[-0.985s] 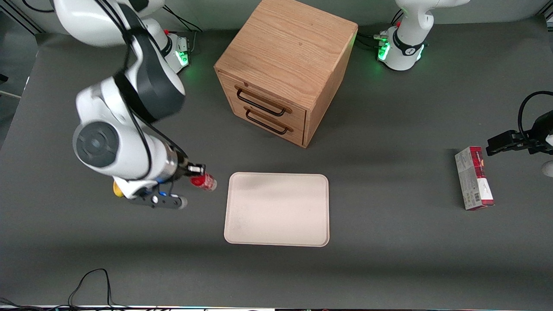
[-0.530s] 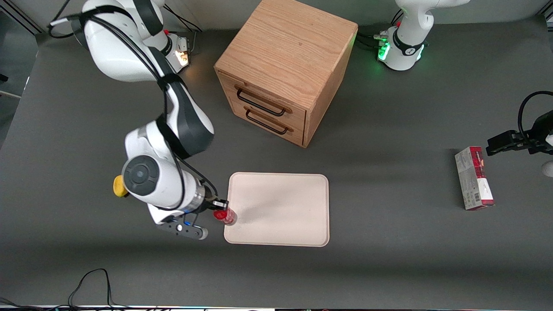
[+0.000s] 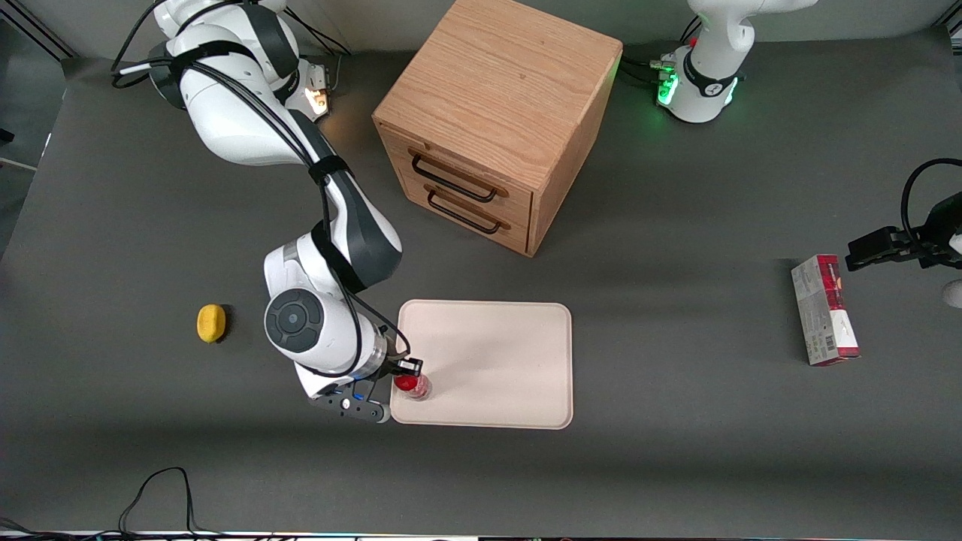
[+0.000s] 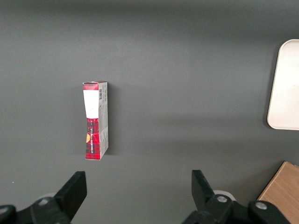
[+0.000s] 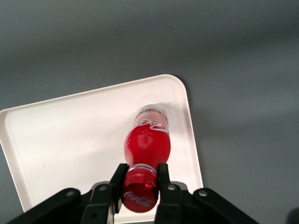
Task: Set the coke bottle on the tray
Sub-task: 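Lower the bottle upright onto the tray and open the right gripper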
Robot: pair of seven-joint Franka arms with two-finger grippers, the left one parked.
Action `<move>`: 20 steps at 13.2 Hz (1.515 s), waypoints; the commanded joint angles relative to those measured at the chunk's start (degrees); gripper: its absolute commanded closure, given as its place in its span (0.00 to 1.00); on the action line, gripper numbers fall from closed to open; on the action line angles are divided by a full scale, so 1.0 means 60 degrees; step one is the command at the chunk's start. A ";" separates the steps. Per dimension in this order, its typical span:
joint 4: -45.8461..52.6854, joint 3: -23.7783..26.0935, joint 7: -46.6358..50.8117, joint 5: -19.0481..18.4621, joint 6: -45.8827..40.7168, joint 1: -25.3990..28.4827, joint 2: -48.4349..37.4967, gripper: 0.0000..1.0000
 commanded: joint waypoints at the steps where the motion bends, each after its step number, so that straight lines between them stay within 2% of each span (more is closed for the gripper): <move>1: 0.0456 -0.0054 0.0246 0.0009 -0.0018 0.0061 0.0184 0.85; 2: 0.0456 -0.0054 0.0246 0.0009 -0.0018 0.0061 0.0184 0.85; 3: 0.0441 -0.0054 0.0246 0.0009 -0.0018 0.0061 0.0184 0.80; 4: 0.0441 -0.0054 0.0246 0.0009 -0.0018 0.0061 0.0184 0.65; 7: 0.0427 -0.0054 0.0203 0.0009 -0.0003 0.0061 0.0184 0.00; 13: 0.0397 -0.0068 0.0130 0.0009 -0.0061 0.0047 0.0097 0.00; 16: 0.0354 -0.0112 -0.0133 0.0024 -0.0776 -0.0041 -0.0224 0.00; 18: -0.0199 -0.0142 -0.1360 0.0067 -0.1842 -0.0274 -0.1056 0.00; 20: -0.1980 -0.0142 -0.2238 0.0126 -0.1981 -0.0786 -0.2576 0.00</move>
